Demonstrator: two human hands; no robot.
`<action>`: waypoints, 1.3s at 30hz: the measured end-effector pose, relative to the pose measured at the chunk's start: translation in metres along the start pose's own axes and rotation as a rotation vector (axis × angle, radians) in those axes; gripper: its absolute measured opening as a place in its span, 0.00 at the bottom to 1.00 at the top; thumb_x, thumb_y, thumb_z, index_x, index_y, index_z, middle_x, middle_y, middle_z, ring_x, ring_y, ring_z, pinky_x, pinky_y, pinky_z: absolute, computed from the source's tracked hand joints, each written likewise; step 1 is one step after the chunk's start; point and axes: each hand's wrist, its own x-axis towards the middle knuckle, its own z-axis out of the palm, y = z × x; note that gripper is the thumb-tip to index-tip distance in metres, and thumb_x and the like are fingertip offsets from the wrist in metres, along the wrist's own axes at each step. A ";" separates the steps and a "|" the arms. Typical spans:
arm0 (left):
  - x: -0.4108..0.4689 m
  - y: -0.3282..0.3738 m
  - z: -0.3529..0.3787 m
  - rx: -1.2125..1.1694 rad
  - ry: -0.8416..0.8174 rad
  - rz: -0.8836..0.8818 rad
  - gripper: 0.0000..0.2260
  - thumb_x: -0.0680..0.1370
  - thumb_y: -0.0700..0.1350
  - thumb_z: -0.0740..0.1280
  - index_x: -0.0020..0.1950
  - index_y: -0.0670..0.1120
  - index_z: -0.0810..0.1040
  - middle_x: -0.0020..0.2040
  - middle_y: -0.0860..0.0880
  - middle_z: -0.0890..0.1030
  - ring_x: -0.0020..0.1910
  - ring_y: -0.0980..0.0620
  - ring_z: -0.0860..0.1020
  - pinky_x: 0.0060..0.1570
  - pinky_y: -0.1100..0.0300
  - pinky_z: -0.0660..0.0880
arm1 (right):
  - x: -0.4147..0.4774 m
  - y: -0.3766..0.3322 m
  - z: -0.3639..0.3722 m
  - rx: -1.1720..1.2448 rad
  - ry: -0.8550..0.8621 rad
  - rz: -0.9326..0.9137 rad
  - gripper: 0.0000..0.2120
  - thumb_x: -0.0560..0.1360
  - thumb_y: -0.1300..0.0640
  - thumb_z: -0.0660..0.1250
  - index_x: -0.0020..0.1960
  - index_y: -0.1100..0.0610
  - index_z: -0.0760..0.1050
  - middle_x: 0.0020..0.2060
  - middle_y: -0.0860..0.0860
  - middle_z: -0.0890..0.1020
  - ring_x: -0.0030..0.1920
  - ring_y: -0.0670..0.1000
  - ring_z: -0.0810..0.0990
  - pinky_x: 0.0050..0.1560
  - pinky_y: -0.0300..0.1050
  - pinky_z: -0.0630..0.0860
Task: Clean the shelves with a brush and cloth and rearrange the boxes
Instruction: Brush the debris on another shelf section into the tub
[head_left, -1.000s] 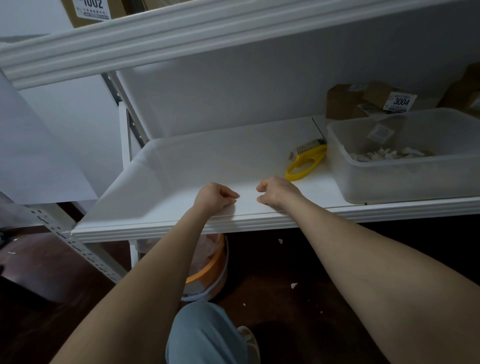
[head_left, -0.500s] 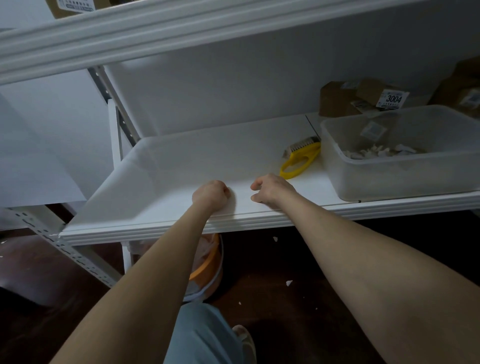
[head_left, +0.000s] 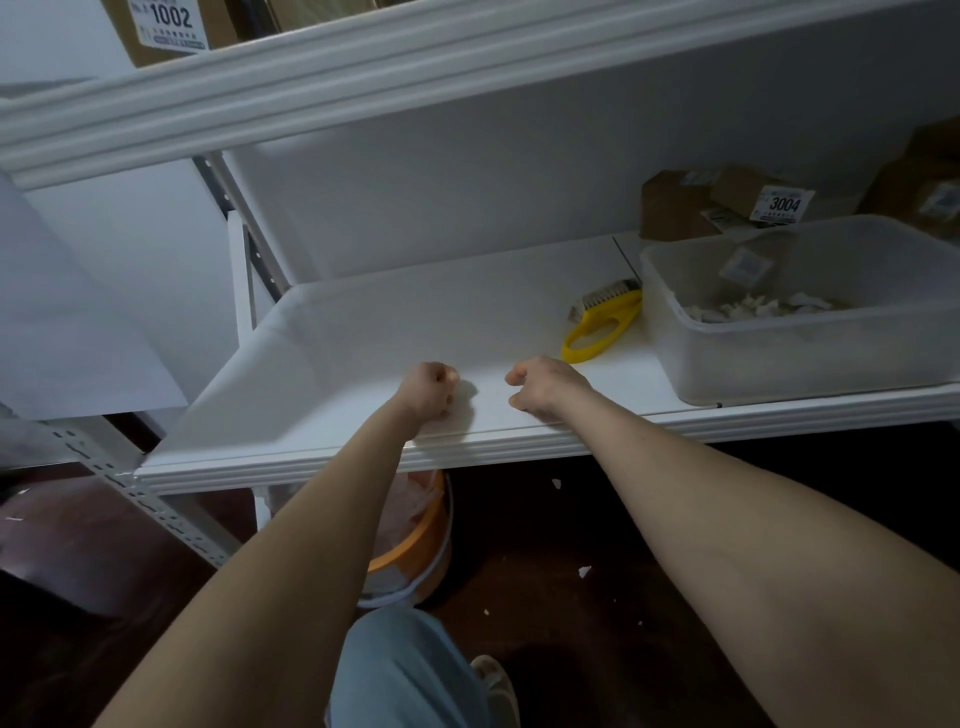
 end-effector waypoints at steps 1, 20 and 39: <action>-0.002 0.004 -0.001 -0.124 0.007 -0.015 0.08 0.82 0.41 0.56 0.46 0.43 0.73 0.39 0.50 0.71 0.37 0.54 0.73 0.33 0.61 0.76 | -0.001 0.000 0.000 -0.002 -0.001 0.001 0.20 0.73 0.56 0.64 0.65 0.45 0.74 0.66 0.47 0.75 0.65 0.53 0.74 0.66 0.49 0.70; -0.004 0.003 0.009 0.341 0.184 0.067 0.07 0.76 0.44 0.67 0.49 0.44 0.83 0.52 0.45 0.83 0.53 0.45 0.79 0.49 0.58 0.73 | -0.007 0.005 -0.010 -0.028 -0.044 -0.056 0.16 0.73 0.60 0.65 0.60 0.60 0.78 0.61 0.55 0.79 0.60 0.56 0.78 0.61 0.47 0.75; 0.000 -0.002 -0.001 0.266 0.061 0.075 0.16 0.76 0.49 0.69 0.60 0.43 0.78 0.54 0.45 0.81 0.55 0.45 0.78 0.53 0.61 0.70 | -0.006 0.002 -0.011 -0.009 -0.037 -0.022 0.18 0.70 0.64 0.62 0.59 0.63 0.76 0.58 0.60 0.78 0.59 0.54 0.78 0.60 0.56 0.75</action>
